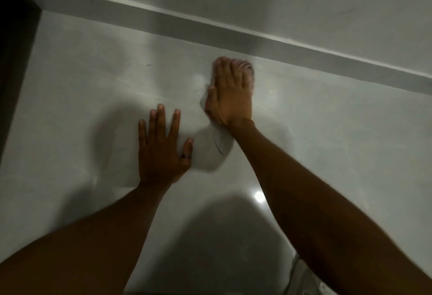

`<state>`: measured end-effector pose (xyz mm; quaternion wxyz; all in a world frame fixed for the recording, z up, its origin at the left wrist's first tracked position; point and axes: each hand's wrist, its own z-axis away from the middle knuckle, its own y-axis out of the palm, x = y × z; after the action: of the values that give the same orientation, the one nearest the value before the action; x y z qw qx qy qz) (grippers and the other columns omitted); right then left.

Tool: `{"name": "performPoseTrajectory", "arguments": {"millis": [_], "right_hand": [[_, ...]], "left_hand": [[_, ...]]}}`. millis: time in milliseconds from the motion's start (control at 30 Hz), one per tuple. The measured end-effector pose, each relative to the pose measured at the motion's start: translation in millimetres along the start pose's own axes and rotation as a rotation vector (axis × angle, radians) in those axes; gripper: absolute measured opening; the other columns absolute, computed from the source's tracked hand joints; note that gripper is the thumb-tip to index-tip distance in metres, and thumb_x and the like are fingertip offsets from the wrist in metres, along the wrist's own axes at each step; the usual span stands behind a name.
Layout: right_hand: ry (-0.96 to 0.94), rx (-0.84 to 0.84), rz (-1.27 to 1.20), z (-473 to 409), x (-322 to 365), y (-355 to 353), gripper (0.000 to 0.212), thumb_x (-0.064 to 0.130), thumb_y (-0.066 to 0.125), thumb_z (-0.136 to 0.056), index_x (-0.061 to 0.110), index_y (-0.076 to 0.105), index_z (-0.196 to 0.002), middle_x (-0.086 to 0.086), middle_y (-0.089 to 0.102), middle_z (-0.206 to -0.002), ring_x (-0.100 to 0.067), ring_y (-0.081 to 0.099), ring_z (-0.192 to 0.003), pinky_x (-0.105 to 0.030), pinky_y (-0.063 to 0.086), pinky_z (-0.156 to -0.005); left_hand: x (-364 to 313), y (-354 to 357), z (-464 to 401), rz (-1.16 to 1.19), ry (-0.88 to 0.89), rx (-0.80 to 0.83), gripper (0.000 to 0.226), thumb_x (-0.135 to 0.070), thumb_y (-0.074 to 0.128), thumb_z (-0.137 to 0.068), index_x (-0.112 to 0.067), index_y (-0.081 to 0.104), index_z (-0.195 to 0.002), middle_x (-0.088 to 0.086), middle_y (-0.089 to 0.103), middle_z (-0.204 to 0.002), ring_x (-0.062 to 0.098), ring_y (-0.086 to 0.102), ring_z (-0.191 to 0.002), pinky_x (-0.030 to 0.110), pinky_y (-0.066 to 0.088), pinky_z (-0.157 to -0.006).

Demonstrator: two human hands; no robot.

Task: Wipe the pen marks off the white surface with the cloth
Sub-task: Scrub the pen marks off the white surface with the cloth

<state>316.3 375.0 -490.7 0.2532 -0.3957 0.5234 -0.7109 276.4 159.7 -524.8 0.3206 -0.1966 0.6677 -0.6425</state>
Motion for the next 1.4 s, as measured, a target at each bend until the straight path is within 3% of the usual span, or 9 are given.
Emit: {"name": "performPoseTrajectory", "arguments": {"millis": [100,200,300,833,933,1067,1167,1300,1400], "right_hand": [[-0.298,0.105,0.051,6.9,6.0,9.3,0.068,0.04,0.028,-0.106,0.012,0.019,-0.168,-0.011,0.019,-0.178,-0.029,0.011,-0.167,-0.053,0.005,-0.137],[-0.058,0.036,-0.001,16.6,5.0,8.7,0.069,0.043,0.021,-0.106,0.013,0.017,-0.168,-0.009,0.017,-0.178,-0.028,0.009,-0.167,-0.053,0.005,-0.137],[-0.282,0.122,0.035,30.2,-4.0,18.3,0.069,0.039,0.031,-0.105,0.014,0.022,-0.167,-0.009,0.021,-0.177,-0.027,0.012,-0.166,-0.051,0.003,-0.137],[0.004,0.021,-0.059,90.0,0.7,30.7,0.067,0.04,0.026,-0.107,0.014,0.019,-0.168,-0.007,0.018,-0.178,-0.024,0.009,-0.167,-0.053,0.007,-0.137],[-0.308,0.088,-0.034,108.6,-4.1,41.8,0.065,0.037,0.032,-0.107,0.015,0.025,-0.167,-0.006,0.024,-0.177,-0.025,0.014,-0.166,-0.053,0.008,-0.137],[-0.079,0.021,-0.074,121.3,-13.5,38.1,0.065,0.036,0.036,-0.107,0.016,0.024,-0.167,-0.006,0.023,-0.177,-0.023,0.012,-0.167,-0.049,0.002,-0.137],[-0.403,0.068,-0.006,141.1,-32.8,38.1,0.063,0.033,0.039,-0.107,0.015,0.029,-0.166,-0.006,0.029,-0.175,-0.025,0.016,-0.166,-0.051,0.007,-0.137],[-0.118,-0.017,0.044,139.2,-62.3,25.9,0.065,0.036,0.034,-0.106,0.017,0.027,-0.167,-0.005,0.028,-0.176,-0.03,0.014,-0.166,-0.062,0.01,-0.134],[-0.541,0.138,0.107,135.9,-73.2,23.2,0.063,0.035,0.033,-0.106,0.014,0.031,-0.165,-0.009,0.03,-0.174,-0.034,0.019,-0.165,-0.057,0.008,-0.136]], "left_hand": [[-0.6,1.8,-0.8,0.002,0.004,-0.025,0.078,-0.059,0.039,-0.105,-0.02,0.03,-0.171,0.022,0.021,-0.179,0.042,0.021,-0.166,0.063,0.017,-0.135],[1.0,1.0,1.8,0.017,0.009,-0.039,0.076,-0.057,0.04,-0.105,-0.02,0.032,-0.17,0.022,0.023,-0.178,0.042,0.024,-0.165,0.063,0.018,-0.134],[-1.5,1.2,-0.2,0.01,0.013,-0.049,0.073,-0.053,0.04,-0.106,-0.02,0.031,-0.171,0.023,0.023,-0.178,0.042,0.024,-0.165,0.063,0.018,-0.134],[-0.1,-4.1,0.9,0.024,0.036,-0.01,0.07,-0.044,0.04,-0.108,-0.016,0.029,-0.171,0.025,0.021,-0.178,0.045,0.02,-0.166,0.064,0.015,-0.134],[-1.4,-3.4,0.8,0.019,0.034,-0.019,0.069,-0.044,0.039,-0.108,-0.017,0.03,-0.171,0.025,0.021,-0.178,0.043,0.02,-0.166,0.063,0.015,-0.135],[-0.7,-4.8,1.1,0.027,0.033,0.014,0.07,-0.044,0.037,-0.108,-0.017,0.028,-0.172,0.024,0.018,-0.179,0.043,0.017,-0.167,0.063,0.013,-0.135],[-2.3,-5.9,0.3,0.042,0.029,0.008,0.07,-0.043,0.04,-0.108,-0.017,0.029,-0.171,0.024,0.019,-0.179,0.043,0.017,-0.167,0.063,0.012,-0.136],[-1.7,-6.0,0.5,0.041,0.024,0.016,0.069,-0.044,0.038,-0.108,-0.017,0.028,-0.172,0.023,0.018,-0.179,0.042,0.016,-0.167,0.063,0.012,-0.136],[-2.5,-6.1,0.6,0.039,0.029,0.012,0.069,-0.045,0.038,-0.109,-0.017,0.028,-0.171,0.023,0.018,-0.179,0.042,0.016,-0.167,0.063,0.013,-0.135]]}}
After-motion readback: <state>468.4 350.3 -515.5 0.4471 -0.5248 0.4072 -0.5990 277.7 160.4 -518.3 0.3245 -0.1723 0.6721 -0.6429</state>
